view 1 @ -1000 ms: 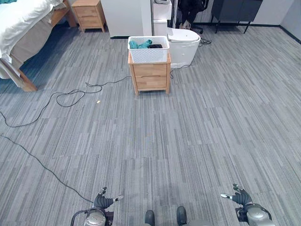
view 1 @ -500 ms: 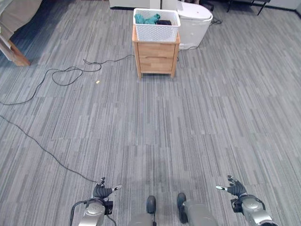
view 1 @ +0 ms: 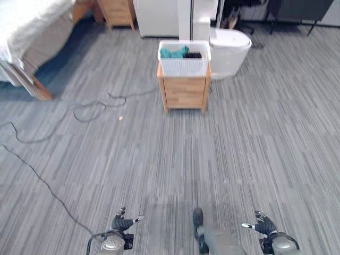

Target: Grab the laundry basket,head to the washer,open it,put in the laundry and shut it.

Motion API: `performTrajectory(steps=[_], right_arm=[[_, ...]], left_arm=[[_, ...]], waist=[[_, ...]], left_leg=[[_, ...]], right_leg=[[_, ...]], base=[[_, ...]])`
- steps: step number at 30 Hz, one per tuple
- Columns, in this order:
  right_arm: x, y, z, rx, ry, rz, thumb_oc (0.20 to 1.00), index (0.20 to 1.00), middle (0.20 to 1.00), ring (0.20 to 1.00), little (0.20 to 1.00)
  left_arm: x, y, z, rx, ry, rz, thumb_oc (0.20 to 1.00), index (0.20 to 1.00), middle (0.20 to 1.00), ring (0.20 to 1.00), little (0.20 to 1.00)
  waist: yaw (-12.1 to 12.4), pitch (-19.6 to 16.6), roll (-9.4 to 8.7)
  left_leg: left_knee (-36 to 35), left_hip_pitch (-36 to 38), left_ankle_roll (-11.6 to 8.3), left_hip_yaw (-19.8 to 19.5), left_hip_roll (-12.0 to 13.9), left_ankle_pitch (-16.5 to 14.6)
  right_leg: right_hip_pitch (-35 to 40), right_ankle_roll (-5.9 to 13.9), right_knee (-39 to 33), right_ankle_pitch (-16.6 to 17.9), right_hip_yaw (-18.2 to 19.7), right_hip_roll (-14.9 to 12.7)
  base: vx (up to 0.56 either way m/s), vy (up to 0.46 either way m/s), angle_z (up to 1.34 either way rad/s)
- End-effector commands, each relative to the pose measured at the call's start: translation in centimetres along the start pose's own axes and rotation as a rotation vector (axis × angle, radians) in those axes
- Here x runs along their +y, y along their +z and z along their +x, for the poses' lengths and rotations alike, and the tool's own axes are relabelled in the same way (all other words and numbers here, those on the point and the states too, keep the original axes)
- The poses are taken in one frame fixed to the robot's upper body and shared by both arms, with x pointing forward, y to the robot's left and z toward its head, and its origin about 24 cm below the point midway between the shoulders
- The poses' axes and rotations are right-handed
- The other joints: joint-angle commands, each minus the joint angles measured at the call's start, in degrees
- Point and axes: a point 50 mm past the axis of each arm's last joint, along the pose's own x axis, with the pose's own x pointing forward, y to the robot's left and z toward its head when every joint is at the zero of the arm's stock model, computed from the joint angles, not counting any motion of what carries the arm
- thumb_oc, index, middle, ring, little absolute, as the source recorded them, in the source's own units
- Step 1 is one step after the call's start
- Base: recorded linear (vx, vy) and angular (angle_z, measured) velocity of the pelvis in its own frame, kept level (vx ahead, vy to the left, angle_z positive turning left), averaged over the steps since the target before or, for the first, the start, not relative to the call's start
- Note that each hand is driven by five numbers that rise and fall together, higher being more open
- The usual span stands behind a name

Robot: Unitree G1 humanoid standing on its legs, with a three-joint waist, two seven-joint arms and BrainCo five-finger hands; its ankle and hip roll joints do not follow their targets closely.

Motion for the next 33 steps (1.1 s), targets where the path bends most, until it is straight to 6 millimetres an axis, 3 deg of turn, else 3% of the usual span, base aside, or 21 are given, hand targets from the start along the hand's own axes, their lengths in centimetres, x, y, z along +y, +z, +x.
performTrajectory(steps=[1, 3, 4, 6, 8, 14, 16, 19, 22, 24, 29, 33], right_arm=[[-1.9, 2.4, 0.6, -0.09, -0.064, 0.009, 1.0, 1.0, 1.0, 1.0, 1.0], [-2.2, 2.4, 0.6, -0.087, -0.074, 0.011, 1.0, 1.0, 1.0, 1.0, 1.0], [-2.9, 2.9, 0.7, -0.097, -0.1, 0.01, 1.0, 1.0, 1.0, 1.0, 1.0], [-2.9, 2.7, 0.7, -0.088, -0.108, 0.008, 1.0, 1.0, 1.0, 1.0, 1.0], [-2.8, 2.2, 0.7, -0.066, -0.117, 0.004, 1.0, 1.0, 1.0, 1.0, 1.0], [-1.9, 1.6, 0.8, -0.04, -0.093, -0.005, 1.0, 1.0, 1.0, 1.0, 1.0], [-1.3, 1.6, 0.8, -0.036, -0.077, 0.007, 1.0, 1.0, 1.0, 1.0, 1.0], [-0.5, 2.7, 1.0, -0.076, -0.043, 0.015, 1.0, 1.0, 1.0, 1.0, 1.0], [0.0, 4.4, 1.2, -0.134, -0.024, 0.012, 1.0, 1.0, 1.0, 1.0, 1.0], [0.2, 4.9, 1.3, -0.148, -0.018, 0.01, 1.0, 1.0, 1.0, 1.0, 1.0], [0.0, 5.4, 1.3, -0.168, -0.014, -0.008, 1.0, 1.0, 1.0, 1.0, 1.0], [0.0, 5.4, 1.3, -0.17, -0.015, -0.027, 1.0, 1.0, 1.0, 1.0, 1.0]], left_arm=[[1.3, 3.3, 0.5, -0.127, 0.0, 0.073, 1.0, 1.0, 1.0, 1.0, 1.0], [1.1, 3.6, 0.6, -0.132, -0.004, 0.075, 1.0, 1.0, 1.0, 1.0, 1.0], [0.9, 4.0, 0.7, -0.147, -0.013, 0.099, 1.0, 1.0, 1.0, 1.0, 1.0], [1.2, 3.6, 0.6, -0.137, -0.002, 0.093, 1.0, 1.0, 1.0, 1.0, 1.0], [1.3, 3.3, 0.5, -0.126, 0.008, 0.072, 1.0, 1.0, 1.0, 1.0, 1.0], [1.9, 2.0, 0.4, -0.076, 0.03, 0.081, 1.0, 1.0, 1.0, 1.0, 1.0], [2.2, 1.7, 0.4, -0.063, 0.042, 0.088, 1.0, 1.0, 1.0, 1.0, 1.0], [2.8, 2.5, 0.6, -0.081, 0.053, 0.11, 1.0, 1.0, 1.0, 1.0, 1.0], [3.4, 3.6, 0.7, -0.113, 0.07, 0.108, 1.0, 1.0, 1.0, 1.0, 1.0], [3.3, 3.9, 0.8, -0.122, 0.072, 0.111, 1.0, 1.0, 1.0, 1.0, 1.0], [3.0, 3.8, 0.8, -0.118, 0.06, 0.114, 1.0, 1.0, 1.0, 1.0, 1.0], [2.8, 3.9, 1.0, -0.115, 0.063, 0.099, 1.0, 1.0, 1.0, 1.0, 1.0]], waist=[[-2.0, 1.14, -3.18], [-1.71, 1.53, -3.55], [0.13, 3.37, -3.31], [1.56, 4.24, -2.32], [3.29, 4.68, -1.64], [4.87, 2.83, -1.79], [4.85, 2.1, -2.83], [4.55, 1.35, -4.89], [3.91, 2.14, -5.17], [3.54, 2.51, -4.36], [1.6, 4.14, -3.07], [0.3, 5.77, -3.34]], left_leg=[[8.61, -9.65, -0.46, 4.89, -0.97, 5.88], [8.36, -12.02, 0.37, 6.5, -0.88, 4.29], [0.56, -19.86, 1.78, 8.67, -2.01, 4.18], [-6.23, -23.54, 1.04, 7.94, -1.96, 10.97], [-13.82, -27.27, 0.26, 8.11, -1.9, 14.56], [-14.93, -26.41, 1.04, 9.62, -1.12, 18.38], [-12.16, -26.53, 1.82, 10.16, -1.47, 17.21], [-7.4, -25.72, 3.57, 11.51, -2.38, 12.73], [-6.4, -24.17, 5.24, 11.88, -2.76, 9.73], [-6.84, -21.96, 5.83, 11.7, -2.6, 8.51], [-8.9, -15.86, 5.92, 9.97, -3.3, 6.23], [-9.51, -11.27, 5.39, 8.26, -5.02, 4.12]], right_leg=[[3.64, 8.71, 1.04, -11.55, 2.51, -3.84], [4.46, 8.83, 0.77, -12.12, 2.36, -4.43], [7.13, 9.27, -0.29, -13.77, 2.51, -4.66], [9.69, 9.07, -1.03, -14.93, 3.43, -3.24], [13.19, 8.64, -1.4, -17.08, 5.03, -2.11], [18.91, 9.14, -1.03, -19.92, 8.69, -2.43], [18.92, 10.0, 0.65, -20.08, 9.41, -3.96], [16.17, 12.89, 8.65, -17.73, 10.36, -6.35], [10.01, 14.99, 18.8, -11.81, 10.27, -6.67], [5.87, 14.65, 20.84, -10.71, 9.1, -6.21], [-1.37, 12.86, 15.1, -13.41, 5.29, -4.19], [-4.75, 13.68, 4.51, -9.79, 1.54, -4.39]], base=[[0.19, -0.133, 0.1], [0.17, -0.058, -0.09], [0.3, -0.023, -0.39], [0.34, 0.002, -0.26], [0.37, 0.05, -0.11], [0.4, 0.132, -0.54], [0.4, 0.194, -0.68], [0.36, 0.156, -0.3], [0.19, 0.098, -0.02], [0.25, 0.103, 0.09], [0.25, 0.036, 0.06], [0.28, -0.069, 0.15]])
